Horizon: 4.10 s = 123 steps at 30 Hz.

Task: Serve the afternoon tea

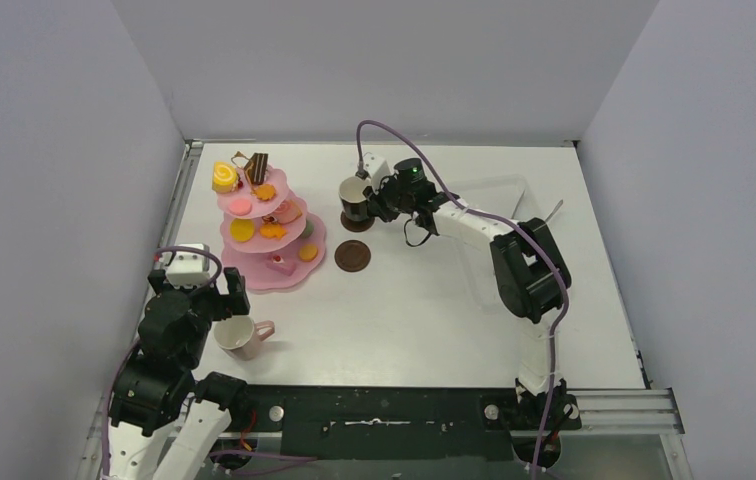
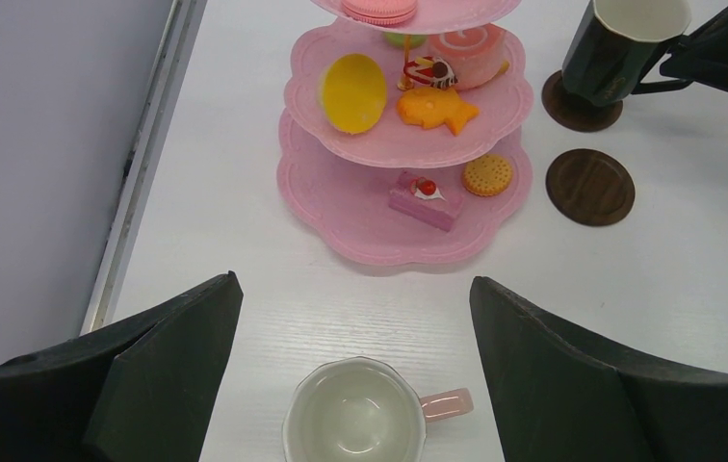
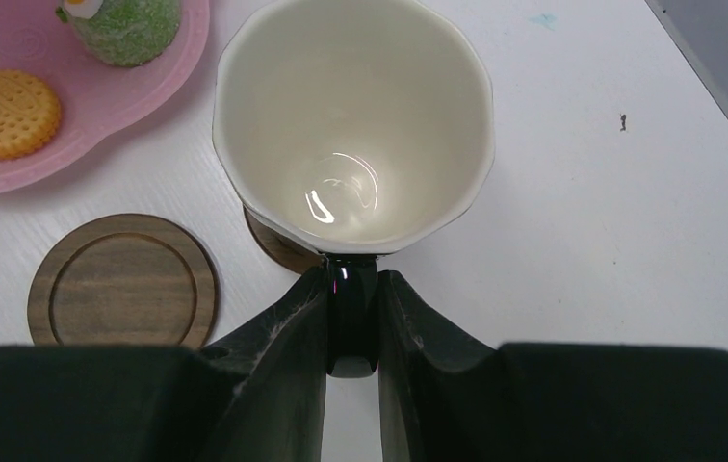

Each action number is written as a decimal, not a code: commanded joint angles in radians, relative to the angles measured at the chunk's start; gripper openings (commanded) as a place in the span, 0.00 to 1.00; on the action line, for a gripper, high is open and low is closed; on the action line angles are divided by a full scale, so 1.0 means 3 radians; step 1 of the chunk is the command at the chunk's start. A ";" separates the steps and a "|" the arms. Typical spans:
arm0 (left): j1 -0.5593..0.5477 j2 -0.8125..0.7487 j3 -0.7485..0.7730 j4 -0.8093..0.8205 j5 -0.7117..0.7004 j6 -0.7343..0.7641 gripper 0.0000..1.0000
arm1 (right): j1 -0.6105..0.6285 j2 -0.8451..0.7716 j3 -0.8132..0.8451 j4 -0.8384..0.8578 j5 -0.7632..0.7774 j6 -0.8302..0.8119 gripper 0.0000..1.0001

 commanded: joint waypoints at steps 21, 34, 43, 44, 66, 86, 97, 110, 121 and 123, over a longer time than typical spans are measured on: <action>0.0058 0.0320 0.0097 0.0140 0.0001 -0.0131 0.88 | -0.0001 -0.0894 -0.0259 -0.0136 -0.0365 0.0002 0.73; 0.0058 0.0342 0.0296 -0.0166 0.0002 -0.0443 0.88 | 0.0377 -0.1178 -0.0579 -0.0134 -0.0390 0.0438 0.73; 0.0058 0.0166 0.0516 -0.0411 -0.0015 -0.0631 0.88 | 0.1136 -0.1004 -0.0465 -0.0182 -0.0582 0.0263 0.74; 0.0058 0.0134 0.0551 -0.0434 -0.0022 -0.0638 0.88 | 0.1209 -0.0962 -0.0421 -0.0195 -0.0612 0.0242 0.74; -0.0034 -0.0086 0.1084 -0.0727 -0.0418 -0.0641 0.88 | 0.2039 0.0021 0.0449 -0.0505 -0.0458 -0.0472 0.76; -0.0065 -0.0239 0.0968 -0.0576 -0.0459 -0.0611 0.88 | 0.2168 0.0427 0.0790 -0.0466 -0.0522 -0.0414 0.64; -0.0075 -0.0259 0.0916 -0.0575 -0.0482 -0.0588 0.88 | 0.2178 0.0534 0.0834 -0.0353 -0.0555 -0.0298 0.55; -0.0080 -0.0262 0.0880 -0.0550 -0.0447 -0.0565 0.88 | 0.2172 0.0291 0.0455 0.0040 -0.0595 -0.0201 0.03; -0.0085 -0.0256 0.0759 -0.0476 -0.0375 -0.0563 0.88 | 0.1954 -0.0221 -0.0238 0.0454 -0.0474 -0.0007 0.00; -0.0085 -0.0252 0.0724 -0.0459 -0.0344 -0.0562 0.88 | 0.1904 -0.0332 -0.0364 0.0454 -0.0455 -0.0015 0.00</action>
